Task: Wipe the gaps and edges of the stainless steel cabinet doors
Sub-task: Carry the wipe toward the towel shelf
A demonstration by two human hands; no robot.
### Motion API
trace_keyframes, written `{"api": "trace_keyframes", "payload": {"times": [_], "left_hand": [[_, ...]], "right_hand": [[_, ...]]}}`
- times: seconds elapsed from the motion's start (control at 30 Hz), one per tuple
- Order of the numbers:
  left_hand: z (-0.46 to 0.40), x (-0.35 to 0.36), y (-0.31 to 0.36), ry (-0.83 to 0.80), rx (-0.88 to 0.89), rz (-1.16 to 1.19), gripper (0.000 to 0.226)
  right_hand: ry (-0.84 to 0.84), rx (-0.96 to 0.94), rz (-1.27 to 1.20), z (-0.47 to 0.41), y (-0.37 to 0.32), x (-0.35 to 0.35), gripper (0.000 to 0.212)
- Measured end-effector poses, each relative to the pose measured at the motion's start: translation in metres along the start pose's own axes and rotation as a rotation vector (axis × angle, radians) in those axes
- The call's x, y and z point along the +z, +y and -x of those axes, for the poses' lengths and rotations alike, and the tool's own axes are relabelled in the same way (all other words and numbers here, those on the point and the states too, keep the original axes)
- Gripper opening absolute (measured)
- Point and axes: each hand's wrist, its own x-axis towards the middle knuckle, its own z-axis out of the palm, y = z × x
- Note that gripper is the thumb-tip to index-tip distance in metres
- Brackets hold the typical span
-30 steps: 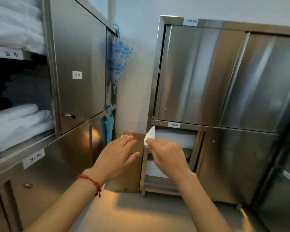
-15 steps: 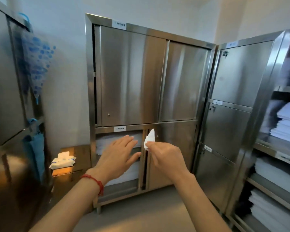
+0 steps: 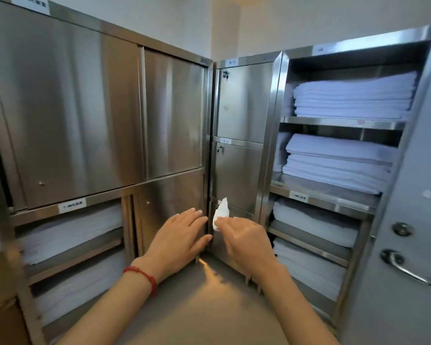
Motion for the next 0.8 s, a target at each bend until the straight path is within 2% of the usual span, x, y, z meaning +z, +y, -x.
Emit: {"api": "trace_keyframes", "payload": {"times": [0.47, 0.63, 0.8], "left_hand": [[-0.089, 0.057, 0.128, 0.005, 0.224, 0.138, 0.055], [-0.109, 0.083, 0.178, -0.028, 0.274, 0.169, 0.055], [-0.129, 0.113, 0.227, -0.059, 0.355, 0.232, 0.054]], "right_hand": [[-0.107, 0.175, 0.21, 0.089, 0.121, -0.06, 0.031], [-0.113, 0.191, 0.28, 0.124, 0.152, -0.083, 0.033], [-0.13, 0.296, 0.354, 0.165, 0.183, -0.099, 0.032]]}}
